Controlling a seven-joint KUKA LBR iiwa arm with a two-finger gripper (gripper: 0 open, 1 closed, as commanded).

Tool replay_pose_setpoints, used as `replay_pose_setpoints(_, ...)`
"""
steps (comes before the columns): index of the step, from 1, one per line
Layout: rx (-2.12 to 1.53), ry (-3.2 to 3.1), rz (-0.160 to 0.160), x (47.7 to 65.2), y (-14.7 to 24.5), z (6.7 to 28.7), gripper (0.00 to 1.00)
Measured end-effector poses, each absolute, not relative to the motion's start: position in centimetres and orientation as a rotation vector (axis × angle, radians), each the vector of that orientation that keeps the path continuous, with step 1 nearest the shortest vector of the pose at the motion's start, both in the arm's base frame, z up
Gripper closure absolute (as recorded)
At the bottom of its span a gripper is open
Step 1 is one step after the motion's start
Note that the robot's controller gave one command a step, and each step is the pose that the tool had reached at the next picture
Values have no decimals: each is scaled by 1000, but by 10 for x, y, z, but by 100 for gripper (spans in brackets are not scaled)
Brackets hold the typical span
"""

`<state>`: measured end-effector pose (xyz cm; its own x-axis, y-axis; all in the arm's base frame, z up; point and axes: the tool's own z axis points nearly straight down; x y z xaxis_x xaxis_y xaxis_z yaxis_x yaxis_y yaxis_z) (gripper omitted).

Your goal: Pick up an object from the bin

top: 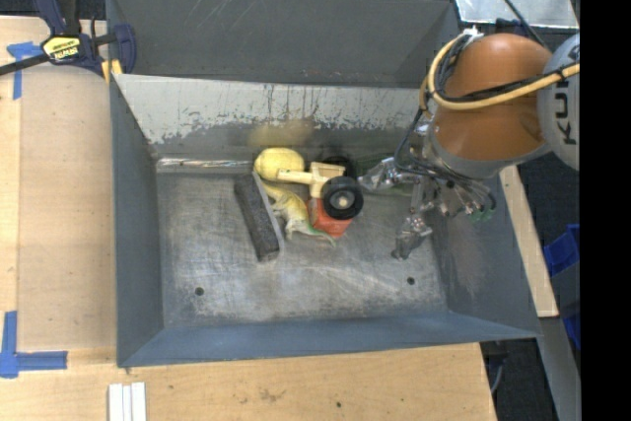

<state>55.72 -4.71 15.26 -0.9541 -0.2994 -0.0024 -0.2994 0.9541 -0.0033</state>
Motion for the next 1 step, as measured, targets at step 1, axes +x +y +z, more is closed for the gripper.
replay_pose_setpoints(1, -180, 3132, 0, 562, -33, 148, 0)
